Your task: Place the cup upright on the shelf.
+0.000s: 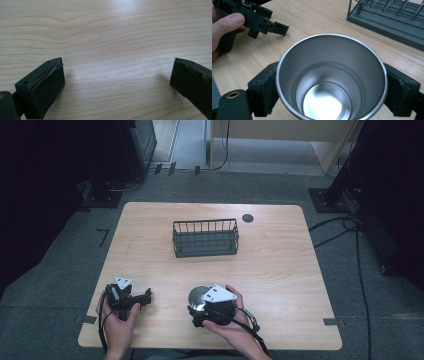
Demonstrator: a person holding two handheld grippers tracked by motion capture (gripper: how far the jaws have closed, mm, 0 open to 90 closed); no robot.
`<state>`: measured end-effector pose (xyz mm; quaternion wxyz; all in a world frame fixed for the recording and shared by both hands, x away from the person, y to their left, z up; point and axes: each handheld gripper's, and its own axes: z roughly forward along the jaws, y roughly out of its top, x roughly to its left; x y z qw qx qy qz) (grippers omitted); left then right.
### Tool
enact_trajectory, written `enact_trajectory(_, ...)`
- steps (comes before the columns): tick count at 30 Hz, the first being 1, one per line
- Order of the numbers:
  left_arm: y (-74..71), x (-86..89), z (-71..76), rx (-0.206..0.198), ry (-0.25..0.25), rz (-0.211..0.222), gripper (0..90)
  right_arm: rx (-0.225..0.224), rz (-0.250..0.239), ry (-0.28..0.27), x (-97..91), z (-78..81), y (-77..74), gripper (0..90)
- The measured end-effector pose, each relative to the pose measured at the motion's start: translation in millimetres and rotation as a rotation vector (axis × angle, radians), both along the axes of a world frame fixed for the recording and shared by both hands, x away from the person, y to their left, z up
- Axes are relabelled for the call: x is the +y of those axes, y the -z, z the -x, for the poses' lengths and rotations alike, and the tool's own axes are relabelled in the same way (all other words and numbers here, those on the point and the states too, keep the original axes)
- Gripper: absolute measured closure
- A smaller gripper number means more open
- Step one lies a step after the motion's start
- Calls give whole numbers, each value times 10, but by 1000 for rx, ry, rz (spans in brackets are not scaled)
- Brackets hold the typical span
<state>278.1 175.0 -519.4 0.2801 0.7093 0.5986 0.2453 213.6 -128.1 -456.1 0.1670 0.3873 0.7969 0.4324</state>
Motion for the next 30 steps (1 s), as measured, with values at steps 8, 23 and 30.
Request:
enact_trajectory(8,0,0,0,0,0,0,0,-9,-4,10,-30,-76,-91,138)
enact_trajectory(23,-1,1,0,1,1,-2,0,-33,-23,47,-119,-251,-263,139)
enact_trajectory(30,-1,1,0,2,1,-2,0,-33,-28,68,-159,-373,-324,139)
